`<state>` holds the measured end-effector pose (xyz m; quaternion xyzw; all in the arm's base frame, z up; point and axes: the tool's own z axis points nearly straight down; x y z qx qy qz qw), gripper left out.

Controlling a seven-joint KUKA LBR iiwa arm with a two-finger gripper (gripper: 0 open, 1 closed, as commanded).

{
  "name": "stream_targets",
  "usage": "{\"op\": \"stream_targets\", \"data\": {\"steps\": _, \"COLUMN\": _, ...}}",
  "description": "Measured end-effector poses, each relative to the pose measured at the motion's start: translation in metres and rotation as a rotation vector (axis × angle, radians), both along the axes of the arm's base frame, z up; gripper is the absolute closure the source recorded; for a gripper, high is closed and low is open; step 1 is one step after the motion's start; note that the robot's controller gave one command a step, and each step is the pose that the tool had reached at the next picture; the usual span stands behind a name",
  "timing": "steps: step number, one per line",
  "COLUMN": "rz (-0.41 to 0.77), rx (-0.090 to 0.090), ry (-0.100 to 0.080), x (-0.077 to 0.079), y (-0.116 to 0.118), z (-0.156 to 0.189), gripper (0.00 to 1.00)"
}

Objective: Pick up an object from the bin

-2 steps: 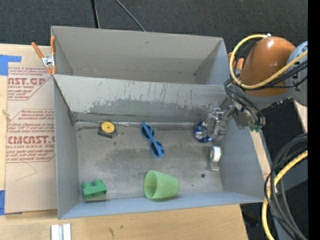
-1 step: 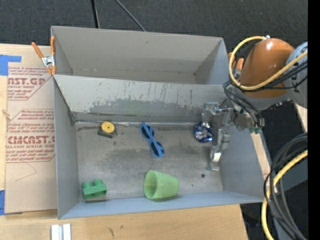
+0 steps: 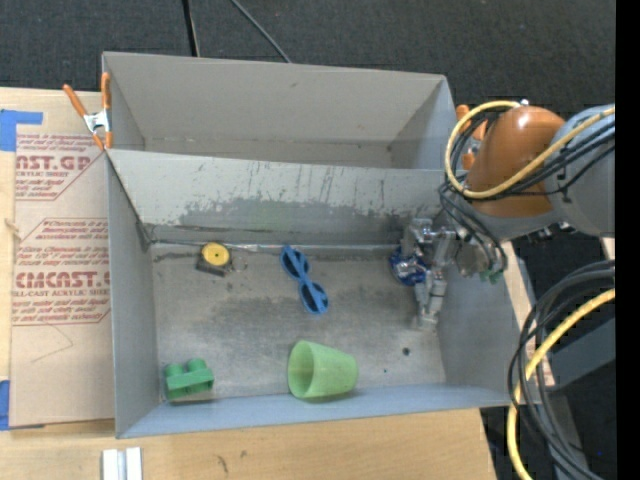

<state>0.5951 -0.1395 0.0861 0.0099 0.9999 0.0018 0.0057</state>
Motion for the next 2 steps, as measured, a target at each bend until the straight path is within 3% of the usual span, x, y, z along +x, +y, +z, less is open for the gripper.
{"op": "stream_targets", "data": {"steps": 1, "rz": -0.001, "rx": -0.001, "ry": -0.007, "x": 0.002, "y": 0.0, "z": 0.001, "gripper": 1.0}}
{"op": "stream_targets", "data": {"steps": 2, "rz": 0.224, "rx": -0.008, "ry": 0.0, "x": -0.008, "y": 0.011, "z": 0.16, "gripper": 1.0}}
